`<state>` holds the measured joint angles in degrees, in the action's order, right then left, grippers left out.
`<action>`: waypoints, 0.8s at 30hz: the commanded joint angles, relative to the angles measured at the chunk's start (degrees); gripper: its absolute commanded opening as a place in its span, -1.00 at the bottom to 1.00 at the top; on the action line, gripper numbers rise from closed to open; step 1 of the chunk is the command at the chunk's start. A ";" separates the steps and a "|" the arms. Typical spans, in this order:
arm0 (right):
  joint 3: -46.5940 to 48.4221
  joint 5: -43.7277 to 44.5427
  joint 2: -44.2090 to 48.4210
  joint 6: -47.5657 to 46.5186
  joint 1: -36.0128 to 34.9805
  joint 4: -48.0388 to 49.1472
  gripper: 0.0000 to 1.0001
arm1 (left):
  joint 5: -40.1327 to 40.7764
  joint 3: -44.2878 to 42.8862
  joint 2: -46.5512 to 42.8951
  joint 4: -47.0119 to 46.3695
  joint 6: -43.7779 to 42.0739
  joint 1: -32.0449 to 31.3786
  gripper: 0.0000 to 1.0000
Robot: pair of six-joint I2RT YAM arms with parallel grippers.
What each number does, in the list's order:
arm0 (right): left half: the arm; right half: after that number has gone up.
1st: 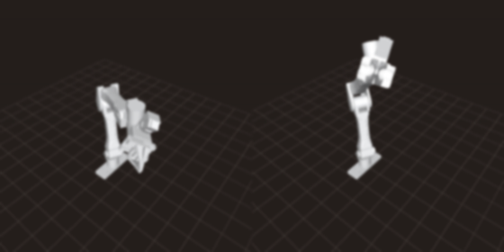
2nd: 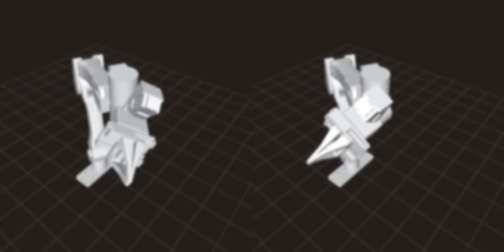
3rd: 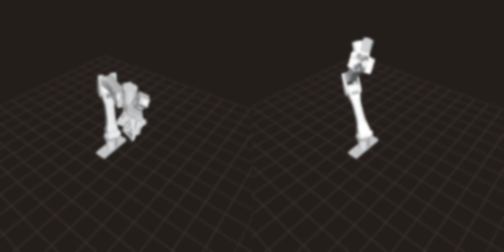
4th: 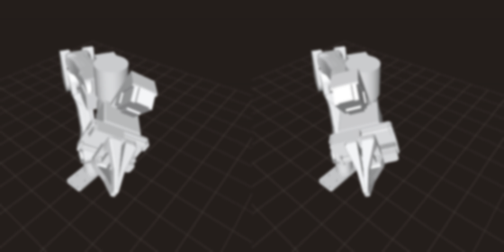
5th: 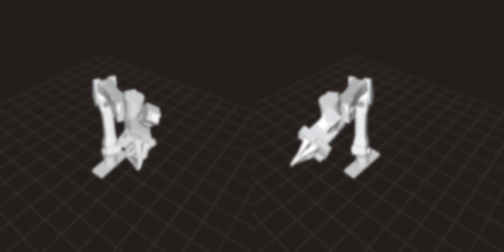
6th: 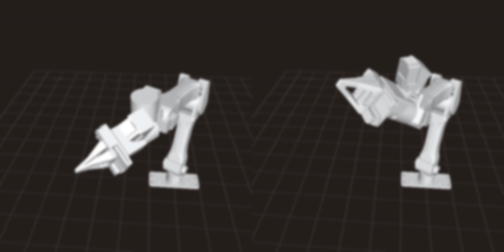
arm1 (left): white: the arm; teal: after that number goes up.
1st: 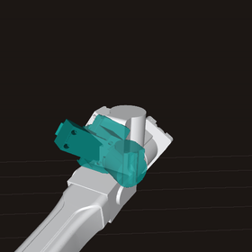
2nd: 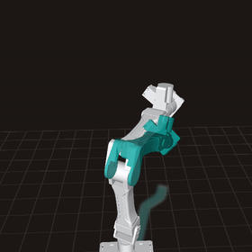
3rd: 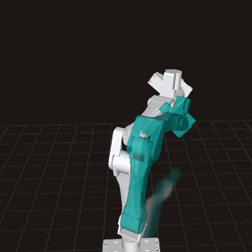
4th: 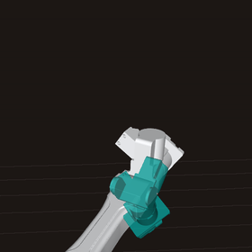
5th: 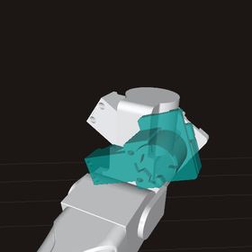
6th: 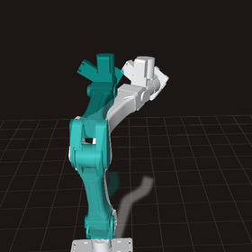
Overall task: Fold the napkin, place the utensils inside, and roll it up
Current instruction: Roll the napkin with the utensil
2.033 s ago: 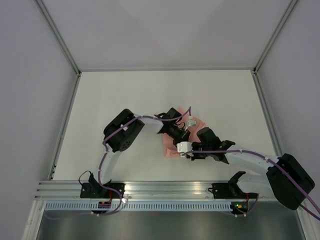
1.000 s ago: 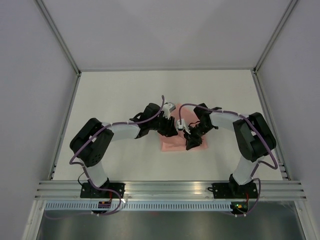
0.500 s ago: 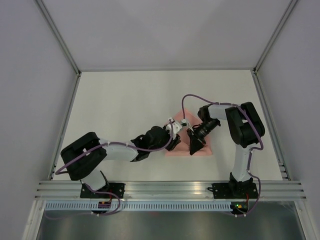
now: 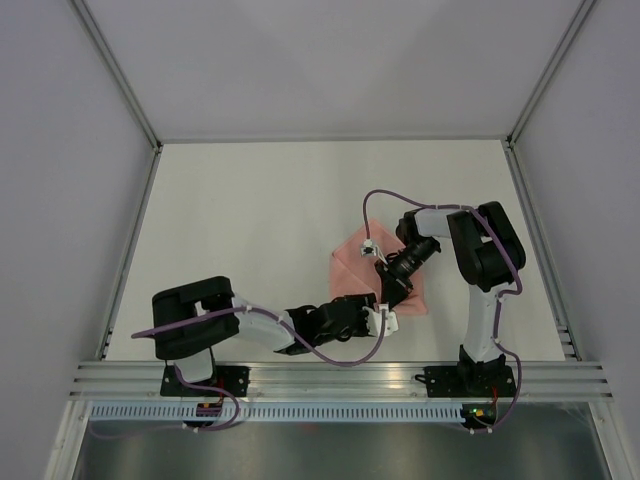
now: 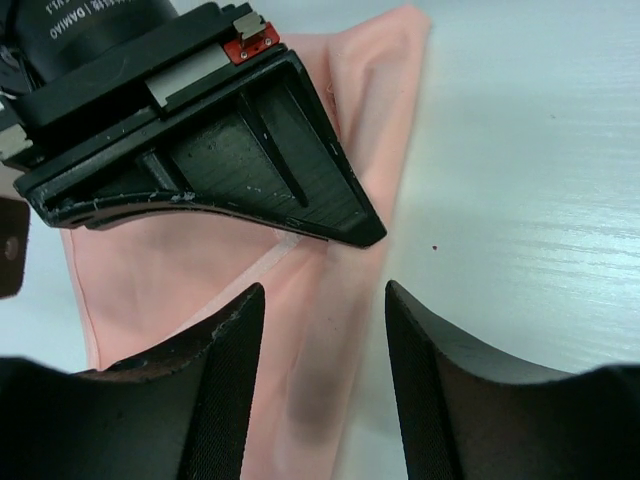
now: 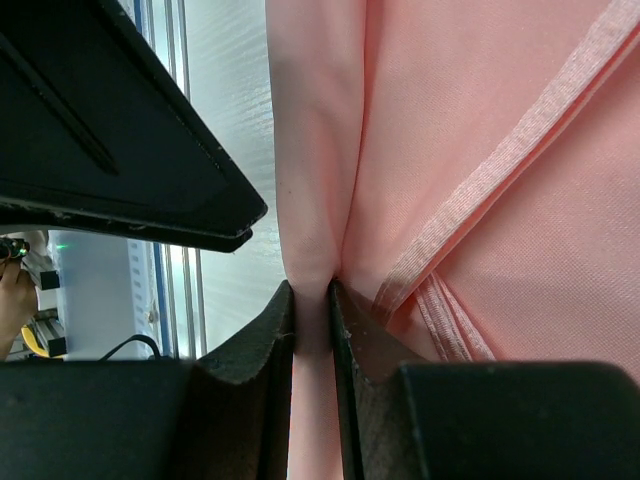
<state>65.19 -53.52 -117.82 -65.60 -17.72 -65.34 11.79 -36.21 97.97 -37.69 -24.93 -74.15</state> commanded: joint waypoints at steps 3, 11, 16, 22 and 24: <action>0.29 8.17 -2.41 -3.13 0.31 6.72 -0.84 | 1.22 0.17 3.44 -7.13 -8.29 -0.73 0.18; 0.47 8.25 -2.68 -3.04 0.31 6.63 -0.83 | -0.19 -1.32 8.02 -6.43 -10.23 -0.65 0.17; 0.55 8.17 -2.68 -3.13 0.40 6.45 -0.84 | -2.29 -2.11 9.60 -3.28 -9.00 0.50 0.01; 0.64 8.17 -2.77 -3.13 0.40 6.37 -0.84 | -4.85 -2.99 10.92 1.39 -4.70 1.02 -0.36; 0.55 8.17 -2.68 -3.21 0.40 6.37 -0.84 | -5.11 -2.99 11.45 1.39 -2.94 1.20 -0.38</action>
<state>65.67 -52.95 -118.15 -65.32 -17.58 -66.04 9.39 -38.65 106.59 -41.69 -32.08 -73.52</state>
